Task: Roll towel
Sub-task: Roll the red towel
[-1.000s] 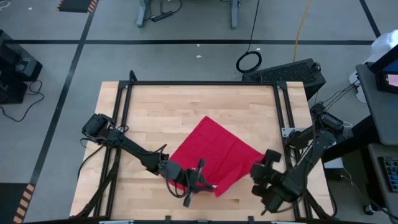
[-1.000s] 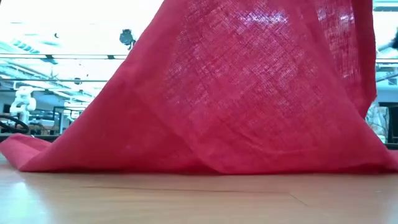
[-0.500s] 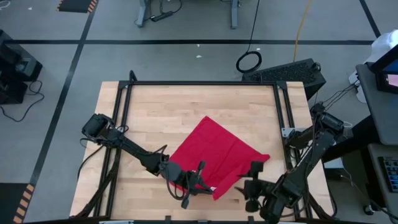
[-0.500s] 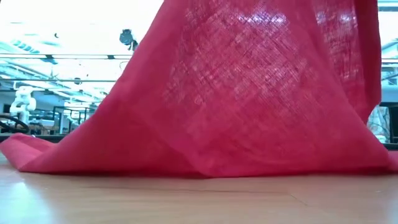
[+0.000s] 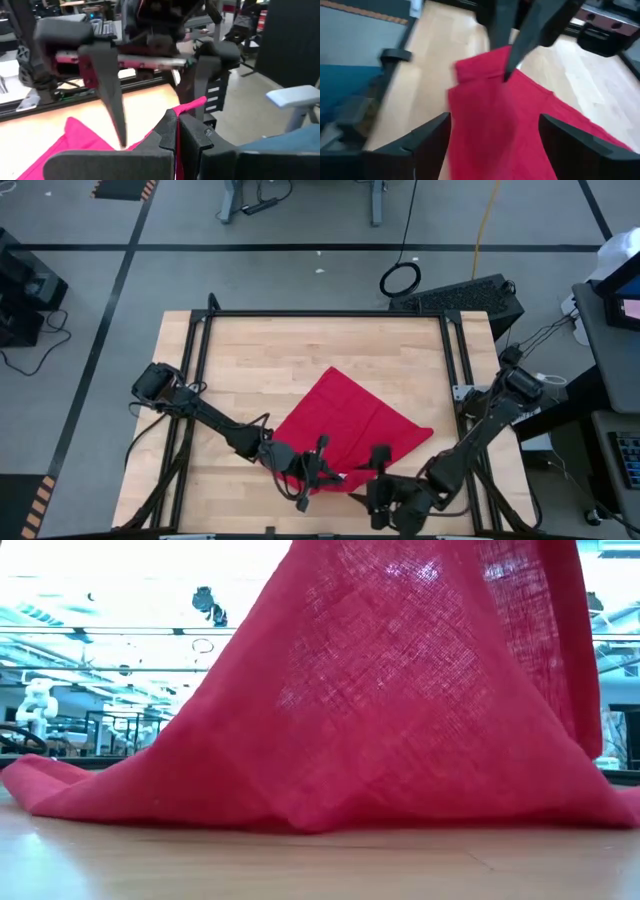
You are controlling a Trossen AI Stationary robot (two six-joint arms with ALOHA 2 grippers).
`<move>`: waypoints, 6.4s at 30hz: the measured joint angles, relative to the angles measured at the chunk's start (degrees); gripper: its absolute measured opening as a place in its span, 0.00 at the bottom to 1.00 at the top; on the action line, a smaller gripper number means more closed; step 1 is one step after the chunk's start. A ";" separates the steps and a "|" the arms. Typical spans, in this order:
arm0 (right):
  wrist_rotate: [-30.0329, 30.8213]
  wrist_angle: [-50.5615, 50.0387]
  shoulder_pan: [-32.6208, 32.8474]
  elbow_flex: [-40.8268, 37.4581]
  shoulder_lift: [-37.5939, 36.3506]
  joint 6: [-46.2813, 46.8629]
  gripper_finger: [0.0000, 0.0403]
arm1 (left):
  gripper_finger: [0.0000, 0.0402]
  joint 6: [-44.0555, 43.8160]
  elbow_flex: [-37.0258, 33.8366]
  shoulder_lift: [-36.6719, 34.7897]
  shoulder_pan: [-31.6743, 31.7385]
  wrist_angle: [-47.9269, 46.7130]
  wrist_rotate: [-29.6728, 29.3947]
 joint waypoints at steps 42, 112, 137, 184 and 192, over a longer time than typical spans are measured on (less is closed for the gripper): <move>3.00 -19.20 14.54 0.00 0.67 42.02 0.00 | 0.47 -40.31 -6.84 -8.63 -9.31 -70.84 -20.39; 2.23 -27.14 17.04 0.00 0.67 52.39 0.00 | 0.18 -14.83 -16.83 -0.82 14.58 -37.75 -13.61; -9.33 -22.80 -0.10 0.00 6.24 40.38 0.00 | 0.18 -42.20 -17.38 -15.78 1.19 -76.62 -19.99; -10.39 -25.01 4.43 0.00 6.15 42.08 0.00 | 0.13 -77.75 -17.51 -10.84 -31.46 -63.06 -22.39; -11.81 -21.96 4.67 0.02 6.13 39.79 0.07 | 0.03 -77.59 -16.17 -10.88 -33.95 -63.37 -23.03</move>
